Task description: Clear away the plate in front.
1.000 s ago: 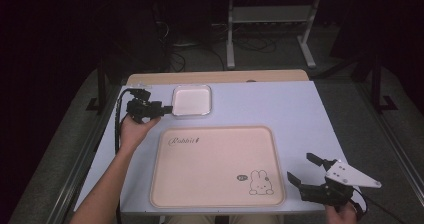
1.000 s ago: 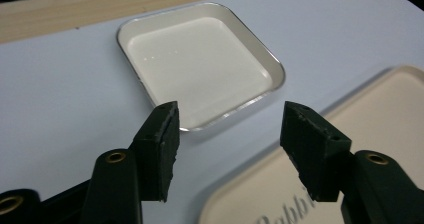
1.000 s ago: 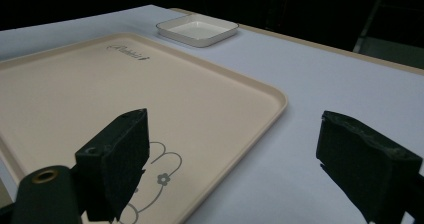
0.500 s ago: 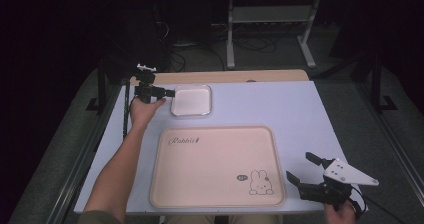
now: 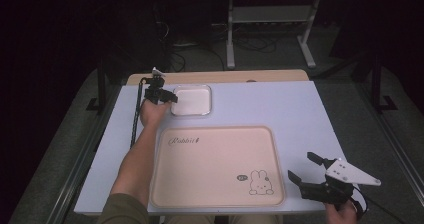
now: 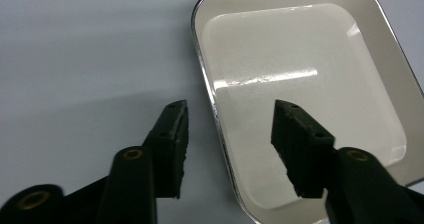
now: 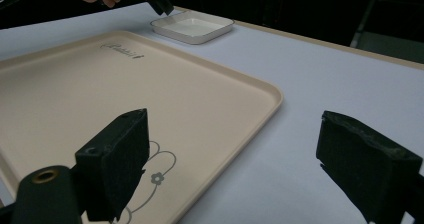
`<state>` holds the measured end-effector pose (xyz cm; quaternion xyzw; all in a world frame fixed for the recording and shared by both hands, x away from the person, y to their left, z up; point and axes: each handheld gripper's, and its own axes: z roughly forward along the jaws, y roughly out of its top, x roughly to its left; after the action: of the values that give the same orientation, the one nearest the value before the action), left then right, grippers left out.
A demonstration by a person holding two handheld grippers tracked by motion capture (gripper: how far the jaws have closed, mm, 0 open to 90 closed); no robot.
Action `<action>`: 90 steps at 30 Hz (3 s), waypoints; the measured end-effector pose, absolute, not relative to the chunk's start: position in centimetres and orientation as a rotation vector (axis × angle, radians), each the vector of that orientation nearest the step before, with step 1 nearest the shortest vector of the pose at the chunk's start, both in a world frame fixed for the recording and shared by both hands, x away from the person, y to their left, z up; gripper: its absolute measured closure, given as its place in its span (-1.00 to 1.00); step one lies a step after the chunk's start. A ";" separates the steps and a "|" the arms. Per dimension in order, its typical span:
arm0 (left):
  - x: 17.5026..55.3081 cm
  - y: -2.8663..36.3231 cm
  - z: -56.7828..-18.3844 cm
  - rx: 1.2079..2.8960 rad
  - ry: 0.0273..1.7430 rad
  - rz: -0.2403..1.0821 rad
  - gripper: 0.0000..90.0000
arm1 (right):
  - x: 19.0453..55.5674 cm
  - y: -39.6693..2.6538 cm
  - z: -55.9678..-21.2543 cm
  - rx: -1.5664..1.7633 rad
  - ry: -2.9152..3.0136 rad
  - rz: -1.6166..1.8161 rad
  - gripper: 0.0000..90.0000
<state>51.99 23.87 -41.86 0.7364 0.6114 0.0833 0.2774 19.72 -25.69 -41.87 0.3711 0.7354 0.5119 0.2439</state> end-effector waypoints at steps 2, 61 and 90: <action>52.0 23.9 -41.9 1.979 1.653 0.222 0.29 | 19.7 -25.6 -41.9 1.011 2.015 1.397 -0.71; 47.1 27.0 -39.4 1.654 1.608 0.079 0.98 | 19.1 -26.4 -41.7 1.043 1.961 1.470 -0.71; 40.8 30.4 -35.6 1.576 1.525 0.109 0.98 | 18.8 -26.3 -41.5 1.029 1.940 1.457 -0.71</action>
<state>40.84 30.43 -35.56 0.6391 0.6183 0.0440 0.4554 18.84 -26.31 -41.50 0.3781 0.7127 0.5351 0.2505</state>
